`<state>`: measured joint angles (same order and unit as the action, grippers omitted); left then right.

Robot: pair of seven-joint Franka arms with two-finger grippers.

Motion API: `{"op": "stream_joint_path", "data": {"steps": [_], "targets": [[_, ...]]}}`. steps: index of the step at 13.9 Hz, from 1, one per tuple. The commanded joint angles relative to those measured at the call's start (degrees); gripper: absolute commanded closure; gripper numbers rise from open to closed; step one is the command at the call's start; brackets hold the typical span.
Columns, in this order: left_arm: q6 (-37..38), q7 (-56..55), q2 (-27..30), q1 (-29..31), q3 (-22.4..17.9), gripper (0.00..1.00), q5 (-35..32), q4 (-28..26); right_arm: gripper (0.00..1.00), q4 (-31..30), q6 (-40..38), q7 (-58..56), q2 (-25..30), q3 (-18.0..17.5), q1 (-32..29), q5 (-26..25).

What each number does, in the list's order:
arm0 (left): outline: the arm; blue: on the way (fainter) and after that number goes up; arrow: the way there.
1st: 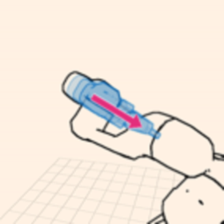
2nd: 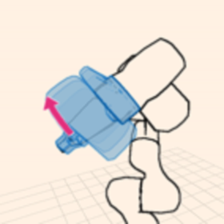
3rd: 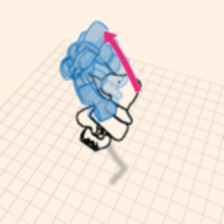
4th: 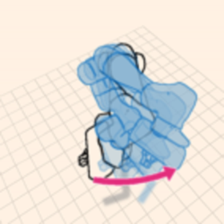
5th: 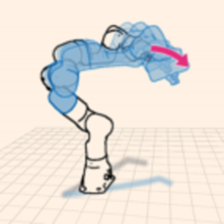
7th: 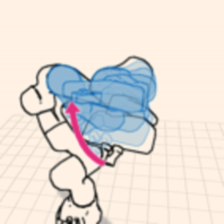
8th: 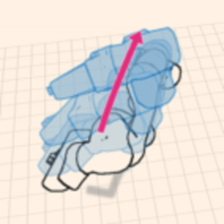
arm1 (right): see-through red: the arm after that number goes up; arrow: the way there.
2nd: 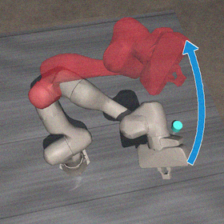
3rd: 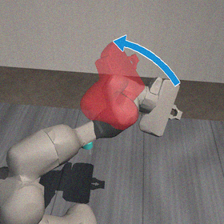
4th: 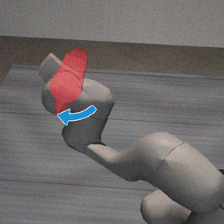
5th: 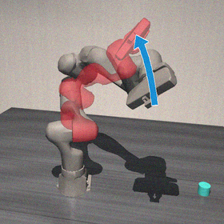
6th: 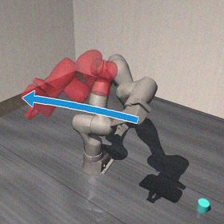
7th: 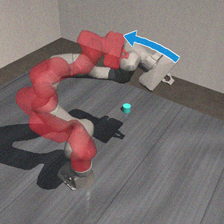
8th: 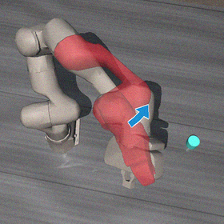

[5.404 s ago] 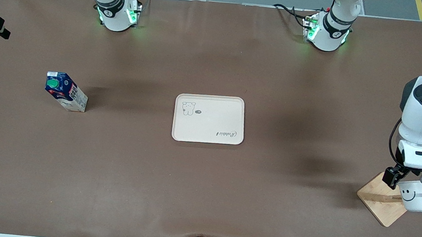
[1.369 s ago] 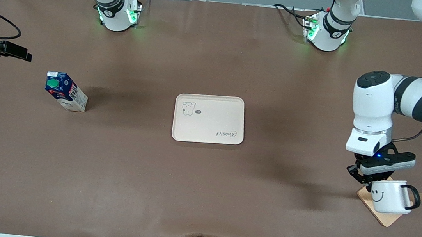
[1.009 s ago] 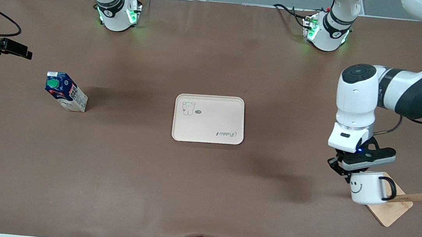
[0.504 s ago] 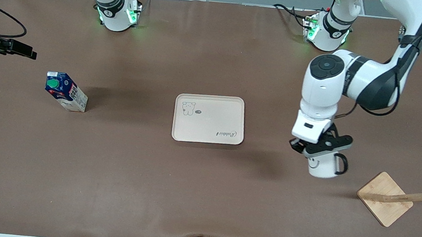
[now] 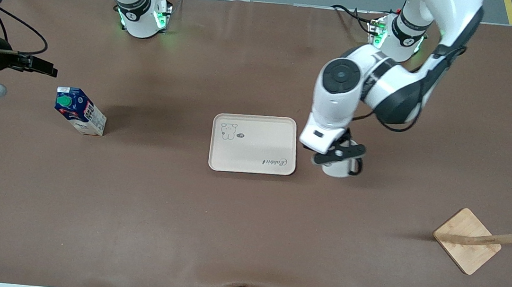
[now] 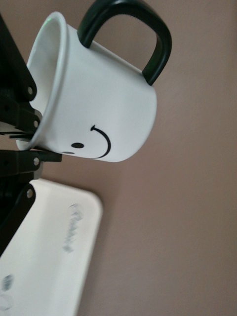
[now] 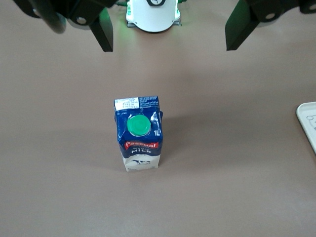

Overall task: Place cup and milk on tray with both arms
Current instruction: 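Carry the mug to the tray while the right gripper reaches the milk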

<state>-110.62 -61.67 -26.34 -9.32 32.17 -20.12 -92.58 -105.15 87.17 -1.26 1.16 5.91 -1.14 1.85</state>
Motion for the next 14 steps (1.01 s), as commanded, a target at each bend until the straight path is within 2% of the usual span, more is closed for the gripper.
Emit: {"op": "stream_joint_path", "data": {"steps": [1,7,12,14], "targets": [[2.8,0.5,-6.3,-3.4,0.0,1.0,3.2,6.0,0.0,-8.7,5.7,0.8,4.2,0.6,-0.2,-0.4],[2.8,0.9,-13.9,-9.3,0.0,1.0,6.2,8.6,0.0,-18.5,19.9,0.6,4.0,1.6,-0.4,-0.7],[2.9,1.0,-14.6,-12.1,-0.1,1.0,12.5,8.6,0.0,-25.2,31.6,0.4,3.9,1.8,-0.4,-2.2],[3.0,1.0,-15.4,-12.4,-0.2,1.0,13.2,8.6,0.0,-25.5,33.0,0.2,3.2,1.8,-0.4,-2.7]]}}
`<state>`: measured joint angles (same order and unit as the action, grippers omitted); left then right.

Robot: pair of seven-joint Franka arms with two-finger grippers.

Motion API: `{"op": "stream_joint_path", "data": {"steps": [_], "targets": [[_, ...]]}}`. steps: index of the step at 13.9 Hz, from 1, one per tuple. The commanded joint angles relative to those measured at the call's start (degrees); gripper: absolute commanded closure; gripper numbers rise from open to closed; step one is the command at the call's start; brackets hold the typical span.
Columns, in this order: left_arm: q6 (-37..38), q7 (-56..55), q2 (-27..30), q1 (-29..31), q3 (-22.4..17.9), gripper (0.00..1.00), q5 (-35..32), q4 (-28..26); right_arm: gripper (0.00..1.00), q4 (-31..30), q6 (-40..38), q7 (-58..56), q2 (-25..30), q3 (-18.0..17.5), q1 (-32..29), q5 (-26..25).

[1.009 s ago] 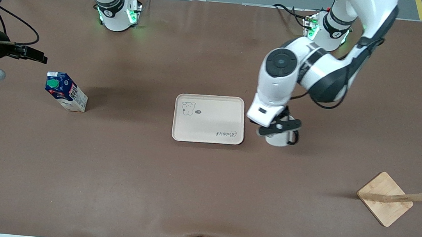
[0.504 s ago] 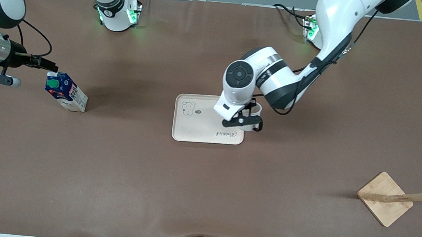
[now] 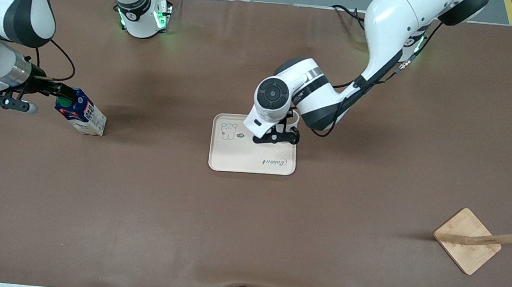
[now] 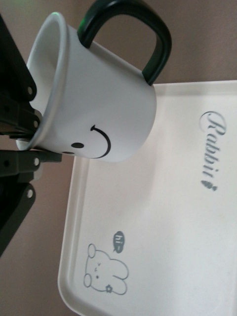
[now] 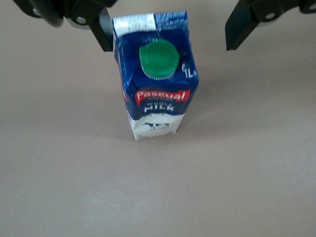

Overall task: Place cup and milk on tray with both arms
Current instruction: 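Carry the mug to the tray while the right gripper reaches the milk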

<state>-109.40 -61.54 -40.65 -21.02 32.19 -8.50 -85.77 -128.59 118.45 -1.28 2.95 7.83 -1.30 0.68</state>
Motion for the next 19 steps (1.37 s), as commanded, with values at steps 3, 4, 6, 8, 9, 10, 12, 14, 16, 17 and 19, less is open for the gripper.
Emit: {"op": "stream_joint_path", "data": {"steps": [3,4,6,8,9,10,12,14,16,17,19], "targets": [[1.7,0.8,-3.6,-0.9,-0.2,1.0,1.9,2.9,0.0,-2.0,1.8,0.0,1.3,-0.1,-0.2,-4.9],[1.7,0.8,-4.1,-1.0,-0.3,1.0,2.0,2.9,0.0,-2.1,1.8,-0.3,1.2,-0.2,-0.1,-6.7],[1.7,0.8,-5.4,-1.0,-0.3,1.0,2.0,3.2,0.0,-2.2,1.4,-0.3,1.3,-0.2,-0.1,-6.7],[1.7,0.8,-6.1,-1.0,-0.3,1.0,2.0,3.9,0.0,-2.3,1.7,-0.2,1.2,-0.2,0.0,-6.7],[1.7,0.6,-6.4,-1.3,-0.4,1.0,2.0,3.9,0.0,-2.3,1.8,-0.2,0.8,-0.3,-0.1,-6.7],[1.7,0.3,-6.4,-1.1,-0.4,0.99,2.2,3.9,0.0,-2.4,1.8,-0.2,0.8,-0.3,0.0,-6.7],[1.7,0.1,-6.4,-1.1,-0.5,0.91,4.7,3.9,0.0,-2.4,1.7,-0.2,0.8,-0.3,0.1,-6.7],[1.7,0.3,-6.4,-1.1,-0.5,0.79,4.9,3.9,0.0,-3.1,2.2,-0.2,0.8,-0.3,0.2,-6.7],[1.7,0.9,-6.4,0.3,-0.6,0.5,4.5,3.9,0.0,-3.3,2.5,-0.2,0.7,-0.3,0.2,-6.7],[1.7,0.9,-6.1,0.7,-0.6,0.4,4.2,3.9,0.0,-3.9,3.3,-0.2,0.7,-0.3,0.2,-6.7],[1.7,1.0,-5.8,0.7,-0.5,0.0,3.9,4.2,0.0,-5.0,5.1,-0.2,0.1,-0.3,0.1,-6.6]]}}
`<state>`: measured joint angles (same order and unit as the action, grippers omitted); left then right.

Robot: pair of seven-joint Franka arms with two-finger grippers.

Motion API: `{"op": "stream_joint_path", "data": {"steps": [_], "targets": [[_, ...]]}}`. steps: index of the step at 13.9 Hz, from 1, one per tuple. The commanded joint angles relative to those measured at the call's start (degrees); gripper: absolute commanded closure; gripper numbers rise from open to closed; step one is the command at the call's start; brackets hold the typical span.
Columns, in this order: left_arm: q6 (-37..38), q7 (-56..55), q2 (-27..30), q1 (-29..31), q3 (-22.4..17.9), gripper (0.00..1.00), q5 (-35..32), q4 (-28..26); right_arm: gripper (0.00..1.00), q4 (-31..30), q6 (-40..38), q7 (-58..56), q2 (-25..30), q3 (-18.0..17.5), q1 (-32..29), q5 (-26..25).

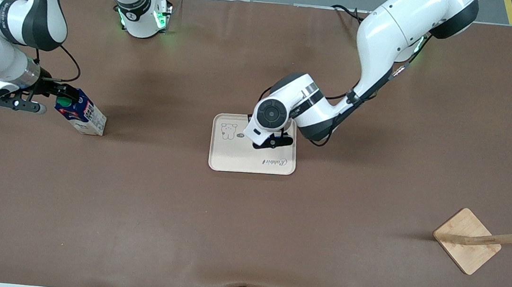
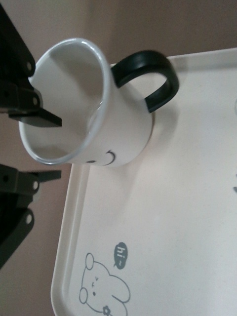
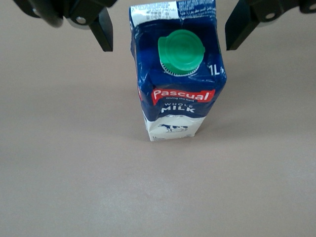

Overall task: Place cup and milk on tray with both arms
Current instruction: 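Set the mug on the tray while the right gripper grasps the milk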

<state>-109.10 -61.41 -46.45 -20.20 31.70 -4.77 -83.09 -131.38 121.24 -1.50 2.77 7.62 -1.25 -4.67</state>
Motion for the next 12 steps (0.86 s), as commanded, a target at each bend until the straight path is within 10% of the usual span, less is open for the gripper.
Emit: {"op": "stream_joint_path", "data": {"steps": [1,5,7,12], "targets": [[1.5,1.5,0.4,0.1,-0.1,0.0,0.1,1.7,0.0,-3.5,4.7,0.0,0.1,-0.1,-0.1,-1.1],[10.1,3.3,1.5,1.6,-0.1,0.0,-0.2,9.1,0.0,-5.2,7.9,0.0,-0.8,-0.1,-0.1,-1.1],[12.0,4.0,4.4,5.7,-0.1,0.0,-0.2,9.4,0.28,-5.1,7.9,0.0,-1.5,-0.1,0.0,-1.1],[17.7,13.1,11.7,15.0,0.0,0.0,-12.1,9.3,0.63,-5.0,7.6,0.2,-2.5,-0.1,0.1,-1.0]]}}
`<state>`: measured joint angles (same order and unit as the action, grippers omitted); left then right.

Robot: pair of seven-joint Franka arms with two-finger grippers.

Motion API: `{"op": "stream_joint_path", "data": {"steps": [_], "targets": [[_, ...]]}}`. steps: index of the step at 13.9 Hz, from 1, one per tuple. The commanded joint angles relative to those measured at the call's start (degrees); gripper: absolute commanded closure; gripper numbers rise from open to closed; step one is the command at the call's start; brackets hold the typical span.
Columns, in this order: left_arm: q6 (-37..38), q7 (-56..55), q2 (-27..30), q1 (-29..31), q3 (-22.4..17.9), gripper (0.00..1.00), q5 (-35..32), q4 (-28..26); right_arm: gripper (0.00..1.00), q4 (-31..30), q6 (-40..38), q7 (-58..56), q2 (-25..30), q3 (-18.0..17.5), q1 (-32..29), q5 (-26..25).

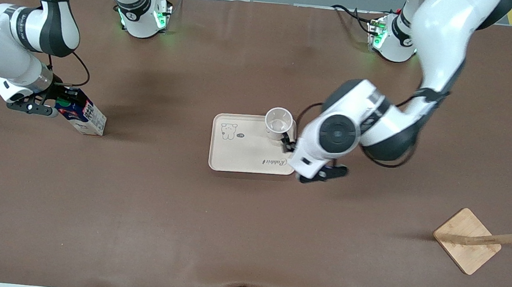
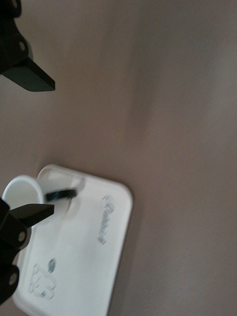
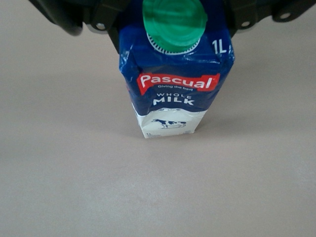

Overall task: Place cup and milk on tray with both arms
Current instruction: 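Set the mug on the tray while the right gripper grasps the milk, then carry the milk carton toward the tray while the left gripper withdraws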

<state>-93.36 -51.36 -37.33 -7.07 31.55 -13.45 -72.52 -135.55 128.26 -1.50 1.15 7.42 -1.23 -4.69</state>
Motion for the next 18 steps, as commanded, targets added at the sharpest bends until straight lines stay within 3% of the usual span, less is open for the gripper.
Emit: {"op": "stream_joint_path", "data": {"steps": [1,3,4,6,8,11,18], "targets": [[2.2,6.0,3.8,4.3,0.2,0.0,-3.4,-1.2,0.64,-0.5,0.3,0.2,-0.8,0.1,0.1,-1.0],[3.0,11.9,6.7,9.3,0.3,0.0,-3.6,-1.2,0.66,2.0,-4.2,0.3,-0.3,-0.3,0.7,-0.9],[4.1,14.0,8.1,11.0,0.2,0.0,-3.6,-1.2,0.71,6.4,-12.0,0.5,-0.1,-0.6,2.1,-0.5],[5.0,19.9,10.7,14.3,0.0,0.0,-3.8,-1.2,0.73,18.9,-29.9,1.4,-0.7,-2.6,3.4,6.8],[5.3,27.6,13.0,18.1,0.1,0.0,-4.0,-1.2,0.73,27.2,-38.8,4.2,-2.5,-3.5,3.8,8.7],[5.3,31.6,16.0,21.8,0.0,0.0,-5.3,-1.2,0.73,32.3,-42.2,11.5,-2.9,-7.9,4.0,8.8],[5.9,31.9,20.9,25.7,0.2,0.0,-5.4,-1.5,0.68,36.7,-40.8,29.7,-8.3,-23.3,4.3,11.2]]}}
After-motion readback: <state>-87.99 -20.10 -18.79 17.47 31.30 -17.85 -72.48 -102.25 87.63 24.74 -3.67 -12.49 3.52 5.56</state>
